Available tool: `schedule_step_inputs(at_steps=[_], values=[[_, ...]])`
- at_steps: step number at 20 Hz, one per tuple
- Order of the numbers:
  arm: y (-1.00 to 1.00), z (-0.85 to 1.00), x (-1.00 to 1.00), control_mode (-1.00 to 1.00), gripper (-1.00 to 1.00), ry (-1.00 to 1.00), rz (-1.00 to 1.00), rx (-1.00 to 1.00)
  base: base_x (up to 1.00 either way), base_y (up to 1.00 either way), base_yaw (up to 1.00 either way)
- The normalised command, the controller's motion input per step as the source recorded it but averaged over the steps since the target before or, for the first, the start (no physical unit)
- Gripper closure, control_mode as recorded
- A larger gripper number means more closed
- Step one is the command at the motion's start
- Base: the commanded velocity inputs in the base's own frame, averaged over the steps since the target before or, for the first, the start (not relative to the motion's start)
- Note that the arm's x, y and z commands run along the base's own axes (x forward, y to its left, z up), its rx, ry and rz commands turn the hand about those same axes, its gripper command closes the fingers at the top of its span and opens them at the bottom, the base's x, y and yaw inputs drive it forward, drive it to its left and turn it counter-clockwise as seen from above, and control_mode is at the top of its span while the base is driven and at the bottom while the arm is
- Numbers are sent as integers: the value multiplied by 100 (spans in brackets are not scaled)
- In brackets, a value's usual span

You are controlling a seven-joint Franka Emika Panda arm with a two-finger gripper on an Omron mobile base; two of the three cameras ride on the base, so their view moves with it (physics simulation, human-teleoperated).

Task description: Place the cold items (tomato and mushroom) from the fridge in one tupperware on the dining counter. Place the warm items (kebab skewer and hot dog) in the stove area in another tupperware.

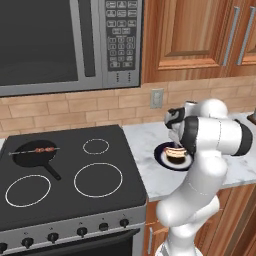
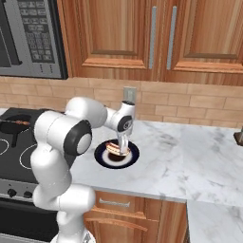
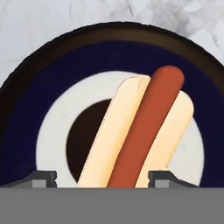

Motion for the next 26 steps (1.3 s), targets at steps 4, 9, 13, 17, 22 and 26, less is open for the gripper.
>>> schedule_step_inputs(at_steps=[4, 9, 13, 17, 22, 26], values=[[0, -6, 14, -100, -100, 0, 2, 0, 0, 0, 0], [0, 0, 0, -100, -100, -2, 0, 0, 0, 0, 0], [0, -7, 0, -100, -100, 0, 0, 0, 0, 0, 0], [6, -15, -5, -100, -100, 0, 0, 0, 0, 0, 0], [11, -5, -20, -100, -100, 0, 0, 0, 0, 0, 0], [10, -4, -10, -100, -100, 0, 0, 0, 0, 0, 0]])
